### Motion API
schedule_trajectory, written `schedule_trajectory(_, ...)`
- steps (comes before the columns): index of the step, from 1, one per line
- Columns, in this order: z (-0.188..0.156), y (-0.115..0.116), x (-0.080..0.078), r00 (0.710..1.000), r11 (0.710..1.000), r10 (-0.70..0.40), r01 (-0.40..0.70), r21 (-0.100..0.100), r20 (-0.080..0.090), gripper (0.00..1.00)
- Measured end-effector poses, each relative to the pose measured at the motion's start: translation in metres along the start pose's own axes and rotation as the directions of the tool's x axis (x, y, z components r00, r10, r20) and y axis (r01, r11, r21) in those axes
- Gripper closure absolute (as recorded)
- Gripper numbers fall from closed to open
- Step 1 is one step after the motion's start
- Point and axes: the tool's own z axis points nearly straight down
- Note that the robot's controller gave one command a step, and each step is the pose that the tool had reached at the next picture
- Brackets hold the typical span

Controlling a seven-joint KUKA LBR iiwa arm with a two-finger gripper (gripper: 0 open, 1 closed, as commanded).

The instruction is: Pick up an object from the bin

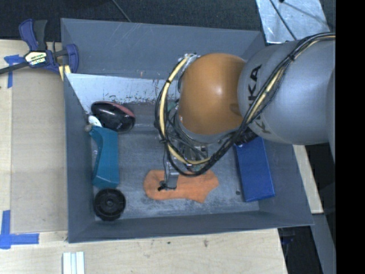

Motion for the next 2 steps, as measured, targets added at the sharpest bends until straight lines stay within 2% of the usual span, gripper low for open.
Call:
schedule_trajectory(1,-0.005,-0.001,-0.002,1.000,1.000,0.002,-0.002,-0.001,0.009,0.00)
schedule_trajectory(2,0.031,-0.016,0.012,0.998,0.998,-0.065,0.065,-0.001,0.011,0.00)
